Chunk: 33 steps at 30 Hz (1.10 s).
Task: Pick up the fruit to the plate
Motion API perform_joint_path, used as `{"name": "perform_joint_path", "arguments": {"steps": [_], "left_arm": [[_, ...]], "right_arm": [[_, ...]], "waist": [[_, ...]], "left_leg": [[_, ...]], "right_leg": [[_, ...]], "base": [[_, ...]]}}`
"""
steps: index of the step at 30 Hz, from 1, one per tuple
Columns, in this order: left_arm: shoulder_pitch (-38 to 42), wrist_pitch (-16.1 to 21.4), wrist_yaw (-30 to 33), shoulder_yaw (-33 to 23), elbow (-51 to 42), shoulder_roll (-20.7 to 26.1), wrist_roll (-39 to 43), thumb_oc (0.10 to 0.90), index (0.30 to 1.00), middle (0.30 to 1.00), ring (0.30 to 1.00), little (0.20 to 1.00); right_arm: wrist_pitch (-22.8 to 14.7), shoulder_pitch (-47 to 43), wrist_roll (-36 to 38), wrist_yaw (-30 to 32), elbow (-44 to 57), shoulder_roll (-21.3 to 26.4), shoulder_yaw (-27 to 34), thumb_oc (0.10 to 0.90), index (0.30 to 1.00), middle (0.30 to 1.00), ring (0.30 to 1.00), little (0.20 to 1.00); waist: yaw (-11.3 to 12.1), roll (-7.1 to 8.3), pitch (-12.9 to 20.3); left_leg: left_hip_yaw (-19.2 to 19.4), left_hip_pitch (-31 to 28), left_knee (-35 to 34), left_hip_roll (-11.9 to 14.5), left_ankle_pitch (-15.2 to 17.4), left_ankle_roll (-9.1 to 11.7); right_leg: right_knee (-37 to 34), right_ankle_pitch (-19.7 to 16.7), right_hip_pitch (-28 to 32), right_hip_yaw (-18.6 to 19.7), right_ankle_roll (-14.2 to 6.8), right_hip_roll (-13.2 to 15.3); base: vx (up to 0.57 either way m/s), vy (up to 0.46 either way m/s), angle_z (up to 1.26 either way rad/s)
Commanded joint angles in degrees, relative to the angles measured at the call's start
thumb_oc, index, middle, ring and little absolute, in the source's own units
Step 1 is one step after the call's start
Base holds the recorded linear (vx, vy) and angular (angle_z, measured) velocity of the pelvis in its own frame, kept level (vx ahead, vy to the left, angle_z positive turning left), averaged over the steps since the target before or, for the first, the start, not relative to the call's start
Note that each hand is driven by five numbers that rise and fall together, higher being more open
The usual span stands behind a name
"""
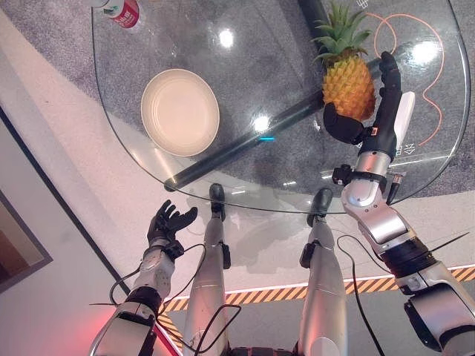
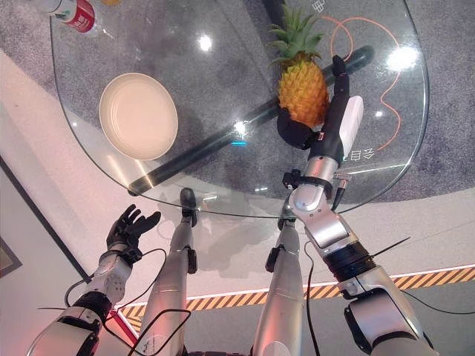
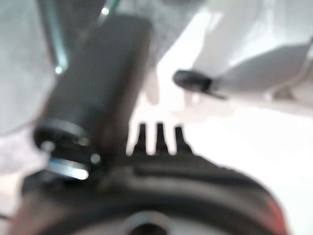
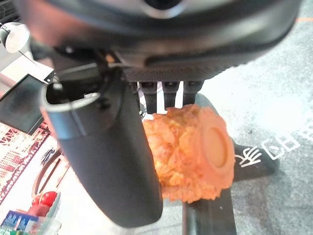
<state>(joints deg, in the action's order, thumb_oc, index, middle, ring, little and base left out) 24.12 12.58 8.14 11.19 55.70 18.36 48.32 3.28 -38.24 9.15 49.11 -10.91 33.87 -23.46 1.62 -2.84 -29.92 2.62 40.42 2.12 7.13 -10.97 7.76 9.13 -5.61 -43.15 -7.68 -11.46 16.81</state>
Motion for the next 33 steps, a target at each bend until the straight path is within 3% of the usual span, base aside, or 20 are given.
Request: {"name": "perform_joint_path", "arguments": {"steps": [1, 27, 29, 30, 31, 32, 33], "left_arm": [[-0.5, 1.0, 1.0, 0.8, 3.3, 1.9, -0.4, 0.800, 0.900, 0.900, 0.900, 0.900], [-0.8, 0.6, 1.4, 1.8, 2.1, 1.9, -0.5, 0.800, 0.900, 0.900, 0.900, 0.900], [-0.8, 0.5, 1.5, 1.8, 2.0, 2.0, -0.5, 0.800, 0.900, 0.900, 0.900, 0.900], [-0.7, 0.6, 1.5, 1.9, 2.1, 2.0, -0.5, 0.800, 0.900, 0.900, 0.900, 0.900], [-0.6, 0.5, 1.6, 1.9, 2.1, 2.0, -0.4, 0.800, 0.900, 0.900, 0.900, 0.900], [-0.6, 0.5, 1.6, 1.9, 2.1, 2.0, -0.3, 0.800, 0.900, 0.900, 0.900, 0.900], [-0.6, 0.6, 1.7, 2.0, 2.1, 1.9, -0.3, 0.800, 0.900, 0.900, 0.900, 0.900]], "right_arm": [[0.0, -2.1, -0.8, 4.4, 0.2, 2.0, 1.6, 0.800, 0.900, 0.900, 0.900, 0.900], [2.0, -3.3, 6.2, 5.4, -6.4, 0.7, 1.9, 0.800, 0.900, 0.900, 0.900, 0.900], [2.2, -3.3, 6.6, 5.1, -6.7, 0.6, 2.1, 0.737, 0.846, 0.846, 0.846, 0.837], [2.5, -3.2, 6.9, 4.8, -7.1, 0.5, 2.2, 0.438, 0.589, 0.589, 0.589, 0.538], [2.7, -3.3, 7.2, 4.6, -7.6, 0.5, 2.2, 0.355, 0.519, 0.519, 0.519, 0.455], [3.2, -3.4, 8.0, 4.1, -8.0, 0.7, 2.2, 0.100, 0.300, 0.300, 0.300, 0.200], [3.3, -3.4, 8.1, 3.8, -8.5, 0.6, 2.0, 0.100, 0.300, 0.300, 0.300, 0.200]], "waist": [[-0.1, -0.93, 0.1], [0.5, -1.20, 0.1], [0.5, -1.17, 0.1], [0.5, -1.17, 0.1], [0.5, -1.16, 0.1], [0.5, -1.15, 0.1], [0.5, -1.24, 0.1]], "left_leg": [[0.4, 0.2, 2.2, -0.1, 1.5, -0.8], [-0.1, 0.9, 2.7, -0.2, 1.6, -0.9], [-0.1, 0.9, 2.7, -0.2, 1.6, -0.8], [-0.1, 0.8, 2.5, -0.1, 1.5, -0.9], [-0.1, 0.9, 2.5, -0.1, 1.5, -0.8], [-0.1, 0.9, 2.6, -0.1, 1.4, -0.7], [-0.1, 0.8, 2.3, -0.1, 1.3, -0.8]], "right_leg": [[1.7, -3.8, -2.0, -3.3, 0.0, -0.4], [2.4, -3.9, -2.8, -3.4, 0.2, -0.5], [2.5, -3.9, -2.9, -3.4, 0.2, -0.5], [2.4, -4.0, -2.8, -3.4, 0.2, -0.6], [2.3, -4.0, -2.8, -3.4, 0.2, -0.6], [2.2, -4.1, -2.8, -3.4, 0.2, -0.6], [2.2, -4.1, -2.8, -3.4, 0.2, -0.6]], "base": [[0.00, 0.000, 0.00], [0.00, -0.002, 0.01], [0.00, 0.000, 0.00], [0.00, 0.000, 0.00], [0.00, 0.000, 0.00], [0.00, 0.000, 0.00], [0.00, 0.000, 0.00]]}}
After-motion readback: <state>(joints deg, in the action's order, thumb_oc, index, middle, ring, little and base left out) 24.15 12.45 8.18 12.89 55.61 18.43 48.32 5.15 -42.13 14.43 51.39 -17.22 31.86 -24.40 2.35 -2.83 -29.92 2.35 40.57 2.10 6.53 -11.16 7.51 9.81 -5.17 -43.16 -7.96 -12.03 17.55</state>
